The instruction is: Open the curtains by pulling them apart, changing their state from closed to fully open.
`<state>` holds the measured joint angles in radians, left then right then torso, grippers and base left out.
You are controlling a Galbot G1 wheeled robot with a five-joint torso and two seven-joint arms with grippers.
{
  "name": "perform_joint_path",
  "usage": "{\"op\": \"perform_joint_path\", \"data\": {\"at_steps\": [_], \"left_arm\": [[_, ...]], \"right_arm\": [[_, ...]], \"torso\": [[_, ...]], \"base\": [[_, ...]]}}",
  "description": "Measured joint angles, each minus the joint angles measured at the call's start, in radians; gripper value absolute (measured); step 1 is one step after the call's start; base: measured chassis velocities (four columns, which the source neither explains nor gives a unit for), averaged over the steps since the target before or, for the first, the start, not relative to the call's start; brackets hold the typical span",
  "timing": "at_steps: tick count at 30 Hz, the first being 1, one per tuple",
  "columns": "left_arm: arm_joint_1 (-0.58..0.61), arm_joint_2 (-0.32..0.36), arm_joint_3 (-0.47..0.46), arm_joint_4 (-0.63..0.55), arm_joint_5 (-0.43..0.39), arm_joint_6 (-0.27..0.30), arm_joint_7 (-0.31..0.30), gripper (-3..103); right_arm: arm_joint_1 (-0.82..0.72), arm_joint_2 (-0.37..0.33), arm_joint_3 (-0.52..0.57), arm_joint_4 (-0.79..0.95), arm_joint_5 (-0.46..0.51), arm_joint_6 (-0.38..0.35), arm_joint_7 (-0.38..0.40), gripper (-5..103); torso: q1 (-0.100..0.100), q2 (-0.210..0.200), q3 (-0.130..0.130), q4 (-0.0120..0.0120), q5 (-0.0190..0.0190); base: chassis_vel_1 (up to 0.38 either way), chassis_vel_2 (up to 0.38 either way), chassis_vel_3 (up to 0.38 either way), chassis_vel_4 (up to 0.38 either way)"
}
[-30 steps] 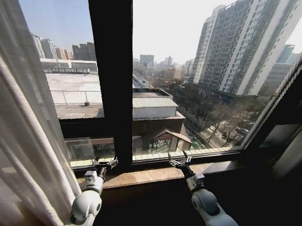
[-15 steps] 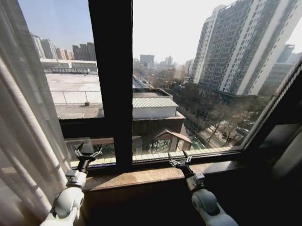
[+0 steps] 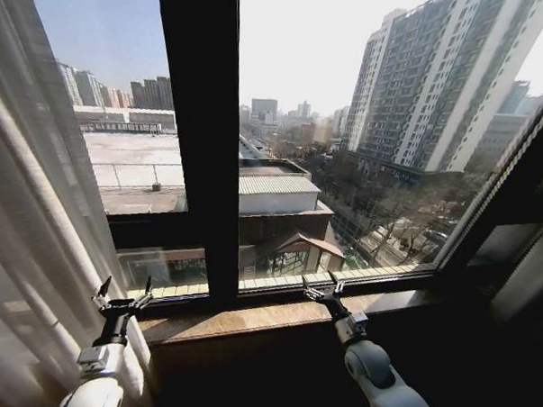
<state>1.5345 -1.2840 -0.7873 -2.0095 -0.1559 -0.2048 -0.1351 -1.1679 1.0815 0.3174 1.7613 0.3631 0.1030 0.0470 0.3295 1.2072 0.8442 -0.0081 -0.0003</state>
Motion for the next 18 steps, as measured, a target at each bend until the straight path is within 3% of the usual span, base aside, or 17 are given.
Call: {"op": "perform_joint_path", "data": {"at_steps": [9,18], "left_arm": [[0.054,-0.029,0.002,-0.031,-0.007,0.007,-0.003,100],[0.098,-0.057,-0.016,-0.048,0.01,0.03,-0.101,100]], "right_arm": [[0.0,0.0,0.0,0.0,0.0,0.0,0.0,100],[0.0,0.0,0.0,0.0,0.0,0.0,0.0,100]], "torso": [[0.0,0.0,0.0,-0.0001,0.0002],[0.0,0.0,0.0,0.0004,-0.0002]], "base": [[0.025,0.034,-0.033,-0.036],[0.088,0.102,-0.084,-0.092]]}}
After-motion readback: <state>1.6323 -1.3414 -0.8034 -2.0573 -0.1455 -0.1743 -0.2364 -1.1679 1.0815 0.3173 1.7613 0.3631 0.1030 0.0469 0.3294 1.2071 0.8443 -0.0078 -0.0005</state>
